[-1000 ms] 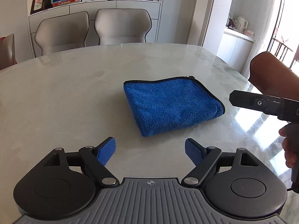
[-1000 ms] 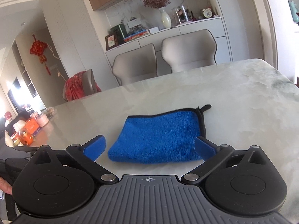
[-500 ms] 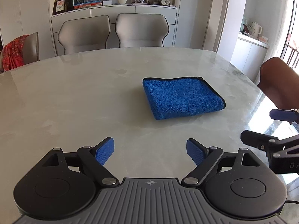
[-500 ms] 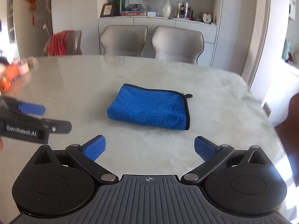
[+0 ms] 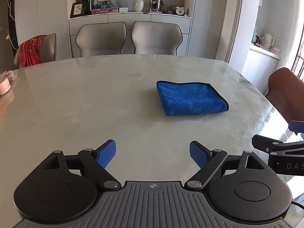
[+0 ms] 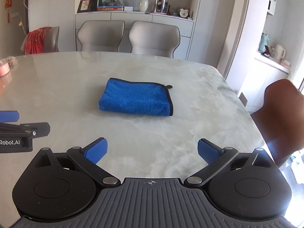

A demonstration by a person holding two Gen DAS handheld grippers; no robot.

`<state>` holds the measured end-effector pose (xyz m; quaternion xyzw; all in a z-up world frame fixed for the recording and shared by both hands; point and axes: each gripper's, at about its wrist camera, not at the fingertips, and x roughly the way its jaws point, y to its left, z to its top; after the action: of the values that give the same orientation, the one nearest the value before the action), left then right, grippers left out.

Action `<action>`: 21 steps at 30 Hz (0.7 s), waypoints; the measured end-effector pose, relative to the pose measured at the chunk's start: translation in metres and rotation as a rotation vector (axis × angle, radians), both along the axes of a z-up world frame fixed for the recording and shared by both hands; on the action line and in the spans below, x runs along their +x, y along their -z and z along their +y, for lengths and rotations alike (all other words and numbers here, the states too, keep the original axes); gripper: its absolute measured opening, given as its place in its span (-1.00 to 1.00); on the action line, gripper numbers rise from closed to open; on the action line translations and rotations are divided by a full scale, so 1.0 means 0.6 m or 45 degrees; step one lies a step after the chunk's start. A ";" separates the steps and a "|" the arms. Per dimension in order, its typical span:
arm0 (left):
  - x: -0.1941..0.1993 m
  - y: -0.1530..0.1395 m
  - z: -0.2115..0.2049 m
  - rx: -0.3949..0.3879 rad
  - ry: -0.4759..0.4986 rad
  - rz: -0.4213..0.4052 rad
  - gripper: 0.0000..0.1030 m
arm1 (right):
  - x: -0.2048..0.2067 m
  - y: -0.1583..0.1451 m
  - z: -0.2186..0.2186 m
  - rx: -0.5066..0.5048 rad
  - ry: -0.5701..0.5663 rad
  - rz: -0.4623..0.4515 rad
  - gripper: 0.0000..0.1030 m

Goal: Fold towel

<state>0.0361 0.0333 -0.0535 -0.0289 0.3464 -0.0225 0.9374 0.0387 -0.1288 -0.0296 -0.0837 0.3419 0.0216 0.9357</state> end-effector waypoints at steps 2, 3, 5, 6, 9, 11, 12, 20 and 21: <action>-0.004 -0.005 -0.001 0.001 -0.004 -0.008 0.71 | -0.003 -0.001 -0.001 0.006 -0.001 0.008 0.99; -0.005 -0.007 -0.002 0.000 -0.006 -0.011 0.71 | -0.004 -0.002 -0.004 0.019 0.006 0.013 0.99; -0.007 -0.011 -0.005 0.004 -0.005 -0.021 0.71 | -0.004 -0.004 -0.010 0.041 0.020 0.020 0.99; -0.008 -0.012 -0.007 0.008 -0.005 -0.025 0.71 | -0.003 -0.005 -0.013 0.048 0.024 0.020 0.99; -0.010 -0.014 -0.016 0.032 0.001 -0.035 0.71 | -0.003 -0.007 -0.020 0.047 0.046 0.015 0.99; -0.012 -0.014 -0.022 0.043 0.005 -0.034 0.71 | -0.006 -0.008 -0.026 0.057 0.058 0.011 0.99; -0.013 -0.014 -0.023 0.042 0.006 -0.033 0.71 | -0.006 -0.007 -0.027 0.060 0.059 0.013 0.99; -0.019 -0.011 -0.018 0.025 -0.020 -0.003 0.71 | -0.012 -0.006 -0.030 0.059 0.054 0.017 0.99; -0.019 -0.011 -0.017 0.023 -0.023 0.001 0.71 | -0.013 -0.006 -0.030 0.060 0.053 0.017 0.99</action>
<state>0.0246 0.0228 -0.0470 -0.0236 0.3466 -0.0110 0.9377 0.0310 -0.1467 -0.0259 -0.0546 0.3491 0.0107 0.9354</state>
